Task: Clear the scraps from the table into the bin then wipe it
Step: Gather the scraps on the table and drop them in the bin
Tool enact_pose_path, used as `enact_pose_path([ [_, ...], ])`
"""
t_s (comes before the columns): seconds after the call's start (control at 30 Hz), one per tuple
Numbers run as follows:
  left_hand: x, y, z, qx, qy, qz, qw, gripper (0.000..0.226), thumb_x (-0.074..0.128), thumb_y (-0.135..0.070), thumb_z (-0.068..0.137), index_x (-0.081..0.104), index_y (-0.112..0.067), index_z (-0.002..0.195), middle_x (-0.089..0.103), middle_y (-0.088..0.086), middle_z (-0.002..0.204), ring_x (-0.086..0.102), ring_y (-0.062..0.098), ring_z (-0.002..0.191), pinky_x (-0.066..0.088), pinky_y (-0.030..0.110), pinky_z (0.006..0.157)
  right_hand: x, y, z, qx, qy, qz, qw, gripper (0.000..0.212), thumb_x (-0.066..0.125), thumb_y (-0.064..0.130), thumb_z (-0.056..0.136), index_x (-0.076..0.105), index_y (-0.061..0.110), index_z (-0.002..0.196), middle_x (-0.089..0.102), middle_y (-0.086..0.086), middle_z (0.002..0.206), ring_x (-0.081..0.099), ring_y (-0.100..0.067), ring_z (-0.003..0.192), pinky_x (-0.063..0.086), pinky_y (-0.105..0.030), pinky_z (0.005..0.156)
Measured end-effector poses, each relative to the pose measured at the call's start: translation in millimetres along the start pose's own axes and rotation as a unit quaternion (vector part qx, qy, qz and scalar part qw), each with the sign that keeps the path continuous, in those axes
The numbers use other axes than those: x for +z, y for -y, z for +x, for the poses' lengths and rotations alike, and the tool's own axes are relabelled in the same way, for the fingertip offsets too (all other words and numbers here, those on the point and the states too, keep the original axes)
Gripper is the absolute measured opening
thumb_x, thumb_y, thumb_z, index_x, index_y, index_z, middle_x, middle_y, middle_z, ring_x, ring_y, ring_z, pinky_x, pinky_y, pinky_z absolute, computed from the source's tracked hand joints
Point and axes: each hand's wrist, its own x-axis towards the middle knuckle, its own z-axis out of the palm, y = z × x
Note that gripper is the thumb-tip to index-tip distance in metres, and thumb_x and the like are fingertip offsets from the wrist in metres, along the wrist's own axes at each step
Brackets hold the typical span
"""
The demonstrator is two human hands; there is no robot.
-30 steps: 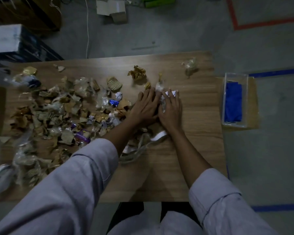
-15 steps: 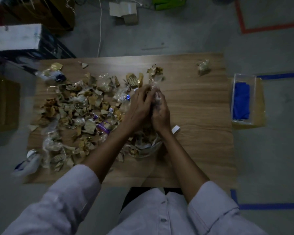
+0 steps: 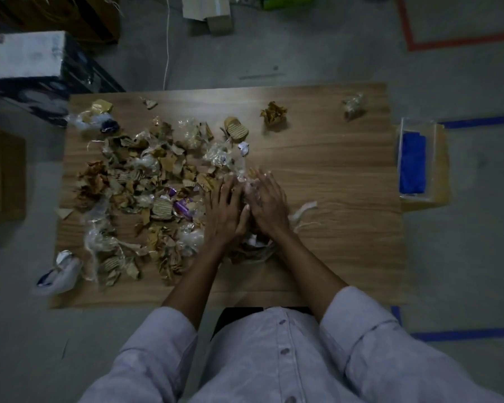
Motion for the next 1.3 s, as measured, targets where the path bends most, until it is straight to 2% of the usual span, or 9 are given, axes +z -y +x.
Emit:
enact_pose_path([
  [0.13, -8, -1, 9, 0.026, 0.009, 0.009, 1.000, 0.056, 0.045, -0.038, 0.098, 0.050, -0.011, 0.147, 0.035, 0.016, 0.161, 0.034, 0.034, 0.146, 0.027, 0.055, 0.118, -7, 1, 2, -0.011, -0.054, 0.046, 0.997, 0.045, 0.061, 0.024, 0.101, 0.057, 0.012, 0.144, 0.051, -0.009, 0.154, 0.044, -0.024, 0.144, 0.036, -0.038, 0.119],
  [0.23, -19, -1, 10, 0.020, 0.015, 0.020, 0.999, 0.057, 0.044, -0.041, 0.094, 0.053, -0.016, 0.144, 0.042, 0.010, 0.157, 0.038, 0.032, 0.140, 0.033, 0.058, 0.109, -11, 5, 0, -0.025, -0.039, 0.032, 0.998, 0.045, 0.067, 0.022, 0.096, 0.063, 0.007, 0.138, 0.057, -0.014, 0.148, 0.053, -0.027, 0.136, 0.042, -0.047, 0.115],
  [0.4, -52, -11, 41, 0.052, -0.034, 0.007, 0.998, 0.057, 0.046, -0.043, 0.092, 0.054, -0.021, 0.144, 0.050, 0.002, 0.151, 0.040, 0.030, 0.139, 0.029, 0.049, 0.109, -42, 23, 9, -0.004, -0.131, 0.065, 0.989, 0.042, 0.076, 0.037, 0.089, 0.074, 0.015, 0.124, 0.066, -0.003, 0.138, 0.053, -0.010, 0.133, 0.039, -0.029, 0.111],
  [0.57, -45, -34, 103, 0.097, -0.028, -0.031, 0.994, 0.052, 0.048, -0.046, 0.091, 0.062, -0.017, 0.133, 0.059, 0.007, 0.138, 0.048, 0.030, 0.127, 0.040, 0.050, 0.100, -77, 11, 38, 0.051, -0.223, 0.065, 0.971, 0.022, 0.076, 0.026, 0.092, 0.079, 0.014, 0.111, 0.072, -0.004, 0.127, 0.061, -0.018, 0.123, 0.046, -0.041, 0.108],
  [0.73, -21, -69, 175, 0.040, -0.001, 0.047, 0.998, 0.074, 0.052, -0.053, 0.084, 0.034, -0.028, 0.151, 0.034, 0.021, 0.157, 0.045, 0.038, 0.128, 0.040, 0.052, 0.101, -116, -33, 99, 0.069, -0.285, -0.027, 0.956, 0.028, 0.072, 0.028, 0.092, 0.075, 0.014, 0.116, 0.066, -0.010, 0.134, 0.055, -0.028, 0.130, 0.017, -0.014, 0.117],
  [0.8, -4, -75, 203, -0.026, 0.018, 0.077, 0.997, 0.084, 0.053, -0.060, 0.086, 0.017, -0.039, 0.159, 0.014, 0.022, 0.165, 0.038, 0.041, 0.133, 0.038, 0.056, 0.103, -130, -55, 130, 0.062, -0.302, -0.080, 0.948, 0.036, 0.071, 0.030, 0.089, 0.073, 0.016, 0.122, 0.061, -0.010, 0.142, 0.051, -0.030, 0.136, 0.015, -0.017, 0.118],
  [0.97, 48, -64, 251, -0.022, 0.086, 0.084, 0.993, 0.070, 0.049, -0.051, 0.096, 0.019, -0.040, 0.159, 0.002, 0.027, 0.164, 0.029, 0.043, 0.136, 0.035, 0.052, 0.107, -145, -114, 188, 0.126, -0.254, -0.143, 0.948, 0.057, 0.066, 0.038, 0.088, 0.058, 0.022, 0.142, 0.035, -0.012, 0.162, 0.027, -0.036, 0.150, 0.021, -0.040, 0.121],
  [1.17, 55, -54, 235, 0.062, 0.098, 0.007, 0.993, 0.041, 0.052, -0.012, 0.088, 0.049, -0.014, 0.130, 0.038, 0.021, 0.128, 0.038, 0.036, 0.113, 0.044, 0.053, 0.092, -111, -130, 172, 0.029, -0.208, -0.137, 0.968, 0.032, 0.070, 0.009, 0.081, 0.071, 0.003, 0.112, 0.065, -0.022, 0.121, 0.058, -0.048, 0.113, 0.031, -0.033, 0.101],
  [1.3, 22, -63, 197, 0.027, 0.119, -0.107, 0.987, 0.059, 0.049, -0.029, 0.085, 0.047, -0.016, 0.142, 0.045, 0.017, 0.124, 0.045, 0.032, 0.113, 0.047, 0.043, 0.091, -91, -79, 128, -0.015, -0.129, -0.023, 0.991, 0.028, 0.064, 0.015, 0.093, 0.071, 0.011, 0.120, 0.069, -0.011, 0.117, 0.060, -0.037, 0.110, 0.039, -0.037, 0.099],
])
